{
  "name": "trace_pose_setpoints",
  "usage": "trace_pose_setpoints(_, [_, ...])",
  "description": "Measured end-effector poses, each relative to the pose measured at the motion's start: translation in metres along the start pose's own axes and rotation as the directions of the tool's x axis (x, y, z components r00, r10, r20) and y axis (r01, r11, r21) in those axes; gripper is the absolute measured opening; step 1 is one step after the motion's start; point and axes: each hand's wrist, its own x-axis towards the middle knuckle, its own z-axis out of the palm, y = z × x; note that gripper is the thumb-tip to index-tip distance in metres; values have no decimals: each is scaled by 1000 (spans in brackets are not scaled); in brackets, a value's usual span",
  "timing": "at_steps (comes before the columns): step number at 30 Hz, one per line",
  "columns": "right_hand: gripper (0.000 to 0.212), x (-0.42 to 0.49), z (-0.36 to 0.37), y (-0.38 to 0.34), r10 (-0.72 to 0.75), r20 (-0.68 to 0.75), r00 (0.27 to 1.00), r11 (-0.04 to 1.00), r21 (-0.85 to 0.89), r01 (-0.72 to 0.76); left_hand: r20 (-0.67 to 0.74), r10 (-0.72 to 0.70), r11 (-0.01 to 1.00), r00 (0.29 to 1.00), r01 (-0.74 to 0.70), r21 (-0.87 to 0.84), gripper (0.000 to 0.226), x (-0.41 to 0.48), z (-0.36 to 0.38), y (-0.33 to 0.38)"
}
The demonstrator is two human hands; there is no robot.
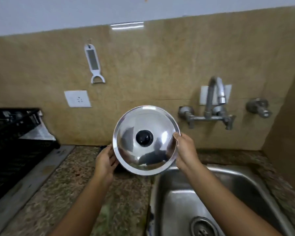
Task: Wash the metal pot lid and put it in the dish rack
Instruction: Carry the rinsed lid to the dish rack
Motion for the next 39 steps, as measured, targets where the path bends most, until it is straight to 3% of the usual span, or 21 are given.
trace_pose_setpoints(4, [21,-3,104,36,154,5,988,982,109,-153,13,50,998,999,-50,-47,24,31,-83,65])
trace_pose_setpoints(8, [14,-2,198,65,173,33,984,974,145,-176,-106,127,990,986,-120,71,34,73,-165,124])
trace_pose_setpoints(12, [16,0,296,82,153,63,986,978,135,-160,-124,200,968,972,-177,175,29,107,-238,185])
trace_pose_setpoints(19, [22,7,461,99,3,168,986,996,84,-17,-197,297,939,934,-249,237,29,160,-336,264])
trace_pose_setpoints(26, [28,41,581,141,-161,204,966,987,6,163,-242,269,946,932,-208,250,28,209,-406,295])
trace_pose_setpoints(39, [16,113,698,212,-340,307,889,898,-176,404,-322,228,972,919,-195,131,23,251,-447,300])
